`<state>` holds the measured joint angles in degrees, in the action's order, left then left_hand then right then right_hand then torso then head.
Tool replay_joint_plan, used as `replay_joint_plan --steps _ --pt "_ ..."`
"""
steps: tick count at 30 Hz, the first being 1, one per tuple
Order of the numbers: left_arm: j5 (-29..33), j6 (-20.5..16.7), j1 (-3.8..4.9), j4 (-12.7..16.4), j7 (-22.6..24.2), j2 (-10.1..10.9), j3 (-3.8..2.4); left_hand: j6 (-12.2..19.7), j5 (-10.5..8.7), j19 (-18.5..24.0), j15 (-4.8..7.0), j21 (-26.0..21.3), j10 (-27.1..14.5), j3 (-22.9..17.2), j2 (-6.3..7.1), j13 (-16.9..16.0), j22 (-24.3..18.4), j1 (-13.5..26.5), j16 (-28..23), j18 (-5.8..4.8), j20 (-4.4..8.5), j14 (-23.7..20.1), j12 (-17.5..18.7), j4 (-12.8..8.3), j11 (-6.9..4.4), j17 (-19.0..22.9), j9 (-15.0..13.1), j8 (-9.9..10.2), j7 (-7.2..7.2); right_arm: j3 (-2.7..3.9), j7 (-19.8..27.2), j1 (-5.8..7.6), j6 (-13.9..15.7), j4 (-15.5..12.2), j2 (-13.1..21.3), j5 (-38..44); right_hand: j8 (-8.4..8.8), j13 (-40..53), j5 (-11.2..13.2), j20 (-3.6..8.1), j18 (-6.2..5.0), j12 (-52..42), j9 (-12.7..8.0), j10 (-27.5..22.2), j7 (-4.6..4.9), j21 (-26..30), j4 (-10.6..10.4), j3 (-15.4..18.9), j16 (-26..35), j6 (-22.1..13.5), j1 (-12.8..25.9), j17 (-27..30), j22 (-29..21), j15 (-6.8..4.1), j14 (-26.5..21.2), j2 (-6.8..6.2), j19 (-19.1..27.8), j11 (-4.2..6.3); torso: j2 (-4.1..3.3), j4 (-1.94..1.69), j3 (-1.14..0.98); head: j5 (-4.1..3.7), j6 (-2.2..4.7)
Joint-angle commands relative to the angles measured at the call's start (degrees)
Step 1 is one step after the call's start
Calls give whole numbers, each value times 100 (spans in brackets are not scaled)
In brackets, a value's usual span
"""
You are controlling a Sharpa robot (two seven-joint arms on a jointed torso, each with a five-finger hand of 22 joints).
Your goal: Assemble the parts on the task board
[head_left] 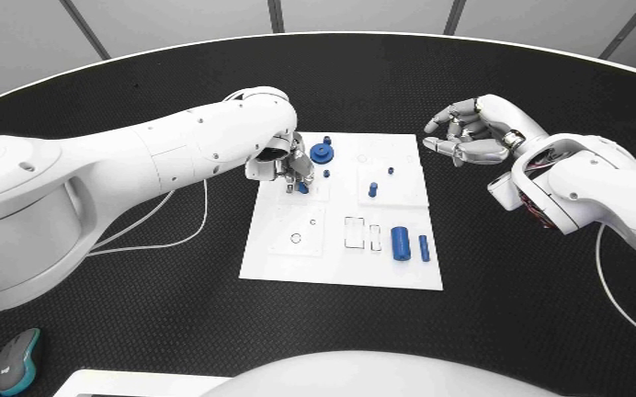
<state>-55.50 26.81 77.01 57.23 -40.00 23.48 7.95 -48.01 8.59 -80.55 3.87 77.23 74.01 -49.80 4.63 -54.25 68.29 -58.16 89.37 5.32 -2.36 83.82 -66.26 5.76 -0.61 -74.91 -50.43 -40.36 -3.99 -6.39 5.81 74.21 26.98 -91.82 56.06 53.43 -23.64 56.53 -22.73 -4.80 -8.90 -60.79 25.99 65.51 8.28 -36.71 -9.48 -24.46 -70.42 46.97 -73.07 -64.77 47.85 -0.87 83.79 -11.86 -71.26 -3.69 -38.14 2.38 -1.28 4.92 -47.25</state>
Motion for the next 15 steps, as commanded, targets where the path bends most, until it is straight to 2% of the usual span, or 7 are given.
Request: replay_joint_plan --steps 1,9,15 --pt "0 -30 0 1 -283 -1 0 3 11 -20 41 -19 0 -592 -37 8 -1 -85 18 -70 36 594 23 -616 -27 -1431 -3 -38 49 0 1 0 2 -1 1 0 -23 -2 -21 -4 -70 26 -9 -5 12 23 -3 -39 22 -42 -60 -5 0 -19 21 -12 -37 31 2 3 0 1 0" --pt "-6 -132 0 -14 -280 -16 0 3 -19 -18 37 -23 -10 -576 -38 32 -5 -79 18 -70 35 594 39 -577 -19 -1430 -21 -35 41 0 4 0 4 -4 0 0 -23 -2 -21 -4 -70 26 -9 -5 12 23 -3 -39 22 -42 -60 -5 0 -19 21 -12 -37 31 3 2 -6 1 0" --pt "-12 -141 -1 -33 -284 -39 0 20 -140 -9 31 -37 -25 -558 -48 56 -22 -96 17 -66 31 593 52 -518 -13 -1428 -63 -18 37 0 3 0 -1 -8 3 0 -23 -2 -21 -4 -70 26 -9 -5 12 23 -3 -39 22 -42 -60 -5 0 -19 21 -12 -37 31 0 7 -10 1 0"
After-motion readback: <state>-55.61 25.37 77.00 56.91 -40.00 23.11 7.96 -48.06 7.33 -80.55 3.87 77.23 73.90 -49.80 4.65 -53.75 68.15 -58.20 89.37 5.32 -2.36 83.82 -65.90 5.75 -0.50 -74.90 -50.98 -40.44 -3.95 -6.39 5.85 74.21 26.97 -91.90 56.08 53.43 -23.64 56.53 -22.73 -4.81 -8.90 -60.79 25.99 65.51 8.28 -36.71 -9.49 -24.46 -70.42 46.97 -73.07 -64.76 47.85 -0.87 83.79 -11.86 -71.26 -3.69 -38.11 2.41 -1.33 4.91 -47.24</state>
